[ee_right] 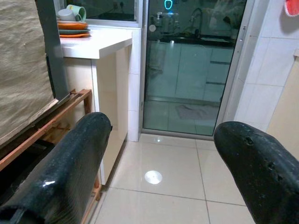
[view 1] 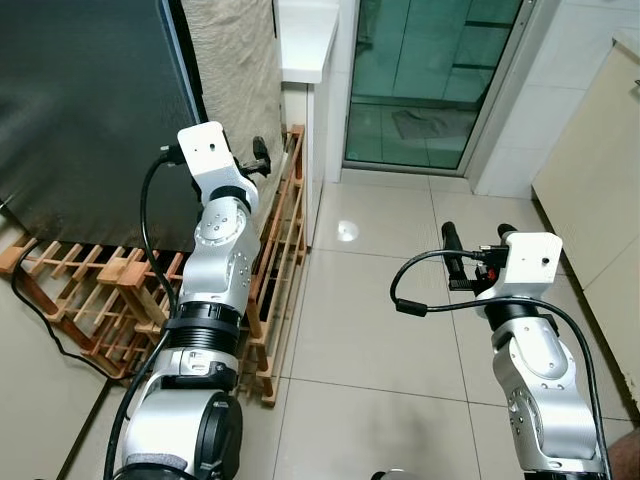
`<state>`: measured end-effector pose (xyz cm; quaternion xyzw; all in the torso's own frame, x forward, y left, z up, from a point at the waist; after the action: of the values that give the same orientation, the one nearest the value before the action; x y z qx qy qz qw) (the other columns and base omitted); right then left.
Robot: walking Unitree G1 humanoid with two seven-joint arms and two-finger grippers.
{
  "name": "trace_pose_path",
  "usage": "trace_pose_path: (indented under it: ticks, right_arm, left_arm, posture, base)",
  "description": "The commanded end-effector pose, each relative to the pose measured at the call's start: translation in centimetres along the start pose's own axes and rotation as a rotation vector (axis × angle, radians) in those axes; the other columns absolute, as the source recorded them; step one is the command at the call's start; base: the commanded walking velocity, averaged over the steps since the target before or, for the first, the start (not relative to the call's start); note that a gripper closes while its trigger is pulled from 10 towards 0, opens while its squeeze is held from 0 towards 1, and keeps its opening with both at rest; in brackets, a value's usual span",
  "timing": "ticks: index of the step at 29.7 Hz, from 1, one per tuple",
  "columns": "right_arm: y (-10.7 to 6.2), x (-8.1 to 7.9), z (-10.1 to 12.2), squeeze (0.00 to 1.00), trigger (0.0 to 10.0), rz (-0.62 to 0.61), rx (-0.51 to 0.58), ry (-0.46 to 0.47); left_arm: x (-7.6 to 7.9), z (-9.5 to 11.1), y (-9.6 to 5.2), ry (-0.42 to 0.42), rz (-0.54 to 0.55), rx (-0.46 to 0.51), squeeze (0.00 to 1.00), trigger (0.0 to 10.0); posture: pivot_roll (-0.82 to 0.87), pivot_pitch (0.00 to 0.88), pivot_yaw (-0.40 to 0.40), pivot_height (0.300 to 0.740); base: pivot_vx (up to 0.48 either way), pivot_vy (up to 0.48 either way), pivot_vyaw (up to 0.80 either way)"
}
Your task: Restocking fridge
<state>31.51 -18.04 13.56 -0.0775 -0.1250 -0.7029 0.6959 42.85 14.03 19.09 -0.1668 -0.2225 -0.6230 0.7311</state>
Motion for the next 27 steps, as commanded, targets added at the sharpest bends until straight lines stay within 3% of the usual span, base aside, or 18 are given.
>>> trace_pose_path:
  ticks: [1, 7, 17, 21, 24, 26, 27]
  right_arm:
    - [-0.1, 0.5, 0.4, 0.00, 10.0, -0.014, 0.007, -0.002]
    - [0.0, 0.4, 0.4, 0.00, 10.0, -0.012, 0.006, -0.002]
    - [-0.1, 0.5, 0.2, 0.00, 10.0, -0.017, 0.000, -0.002]
    - [-0.2, 0.5, 0.2, 0.00, 10.0, -0.019, 0.000, -0.003]
    - [-0.2, 0.5, 0.2, 0.00, 10.0, -0.017, 0.001, -0.003]
    - [-0.1, 0.5, 0.2, 0.00, 10.0, -0.015, 0.001, -0.003]
    - [-0.1, 0.5, 0.2, 0.00, 10.0, -0.015, 0.001, -0.003]
  left_arm:
    - [0.3, 0.4, 0.3, -0.022, 0.009, 0.005, 0.00, 10.0]
    - [-0.2, -1.1, 0.5, -0.114, 0.074, -0.067, 0.00, 10.0]
    - [-0.7, -0.5, 0.9, -0.046, 0.085, -0.016, 0.00, 10.0]
    - [-0.3, 0.9, 1.2, -0.008, 0.064, 0.052, 0.00, 10.0]
    - [0.3, 0.6, 1.2, -0.022, 0.038, 0.032, 0.00, 10.0]
    - [2.1, -0.4, 1.0, -0.056, -0.051, -0.017, 0.00, 10.0]
    - [2.1, -0.4, 1.0, -0.056, -0.051, -0.017, 0.00, 10.0]
  posture:
    - [-0.17, 0.000, 0.024, 0.740]
    - [-0.17, 0.000, 0.024, 0.740]
    - [-0.17, 0.000, 0.025, 0.740]
    - [-0.18, 0.000, 0.025, 0.740]
    - [-0.18, 0.000, 0.025, 0.740]
    - [-0.18, 0.000, 0.025, 0.740]
    - [-0.18, 0.000, 0.025, 0.740]
  base:
    - [0.000, 0.000, 0.00]
    - [0.000, 0.000, 0.00]
    - [0.000, 0.000, 0.00]
    - [0.000, 0.000, 0.00]
    - [0.000, 0.000, 0.00]
    - [0.000, 0.000, 0.00]
    - [0.000, 0.000, 0.00]
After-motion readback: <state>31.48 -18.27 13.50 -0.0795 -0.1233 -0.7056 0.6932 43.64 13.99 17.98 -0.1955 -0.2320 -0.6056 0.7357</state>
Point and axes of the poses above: a point about 5 cm out from each wrist's last joint towards the gripper, its own y axis pointing out of the wrist towards the gripper, its own z axis along the axis of the wrist's last joint, x = y × z, the point moved 5 cm from there along y, pointing out of the wrist towards the gripper, and after that the axes turned 15 degrees about -y, right-handed, at the moved point
